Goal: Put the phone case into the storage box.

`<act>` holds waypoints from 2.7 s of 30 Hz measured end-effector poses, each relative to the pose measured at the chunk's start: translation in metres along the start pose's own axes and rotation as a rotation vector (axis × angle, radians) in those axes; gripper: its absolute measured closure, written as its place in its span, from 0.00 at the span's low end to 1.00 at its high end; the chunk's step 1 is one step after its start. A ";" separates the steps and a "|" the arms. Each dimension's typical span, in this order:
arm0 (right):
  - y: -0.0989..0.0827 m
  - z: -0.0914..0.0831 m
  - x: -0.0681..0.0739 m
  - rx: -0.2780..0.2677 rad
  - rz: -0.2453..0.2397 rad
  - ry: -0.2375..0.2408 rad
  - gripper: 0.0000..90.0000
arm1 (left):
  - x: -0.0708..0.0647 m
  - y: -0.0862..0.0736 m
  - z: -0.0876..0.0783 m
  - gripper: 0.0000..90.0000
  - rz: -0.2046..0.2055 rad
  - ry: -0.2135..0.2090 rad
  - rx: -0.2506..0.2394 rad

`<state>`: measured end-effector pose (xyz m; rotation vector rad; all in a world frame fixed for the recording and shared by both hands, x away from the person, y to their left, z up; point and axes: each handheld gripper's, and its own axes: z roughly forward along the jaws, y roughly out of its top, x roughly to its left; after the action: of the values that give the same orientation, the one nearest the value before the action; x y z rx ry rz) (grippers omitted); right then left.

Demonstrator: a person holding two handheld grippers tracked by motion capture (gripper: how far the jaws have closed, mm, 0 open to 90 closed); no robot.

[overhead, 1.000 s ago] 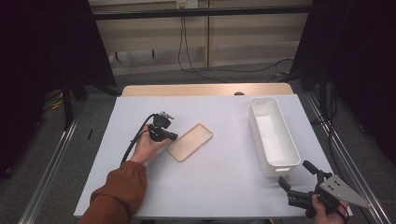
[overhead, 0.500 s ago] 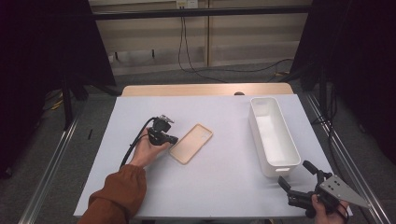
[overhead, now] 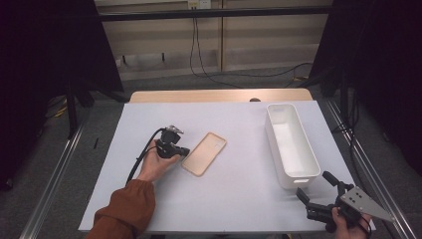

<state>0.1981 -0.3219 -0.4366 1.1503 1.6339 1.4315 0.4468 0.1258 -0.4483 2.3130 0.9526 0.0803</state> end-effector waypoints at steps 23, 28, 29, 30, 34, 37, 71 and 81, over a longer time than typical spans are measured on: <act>0.000 -0.001 0.000 -0.001 -0.003 0.001 0.00 | 0.004 -0.004 -0.010 0.70 -0.008 0.029 -0.096; 0.000 -0.001 0.000 -0.002 -0.001 0.001 0.00 | 0.004 -0.005 -0.019 0.49 0.013 0.033 -0.162; 0.000 -0.001 0.000 -0.002 -0.002 0.002 0.00 | 0.004 -0.004 -0.021 0.44 0.019 0.044 -0.179; 0.000 -0.001 0.000 -0.002 -0.001 0.002 0.00 | 0.004 -0.004 -0.023 0.39 0.021 0.056 -0.191; 0.000 -0.001 0.000 -0.002 -0.001 0.000 0.00 | 0.002 -0.003 -0.027 0.22 0.034 0.085 -0.232; 0.000 -0.001 0.000 -0.003 -0.003 -0.001 0.00 | 0.001 -0.003 -0.027 0.12 0.049 0.095 -0.231; 0.000 -0.001 -0.001 -0.001 -0.003 0.000 0.00 | -0.001 0.043 0.002 0.10 0.076 -0.056 -0.104; 0.000 -0.001 -0.001 0.002 -0.001 0.000 0.00 | 0.006 0.049 0.012 0.09 0.120 -0.077 0.034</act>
<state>0.1977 -0.3230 -0.4366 1.1498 1.6359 1.4298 0.4847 0.0962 -0.4308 2.3860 0.7822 0.0248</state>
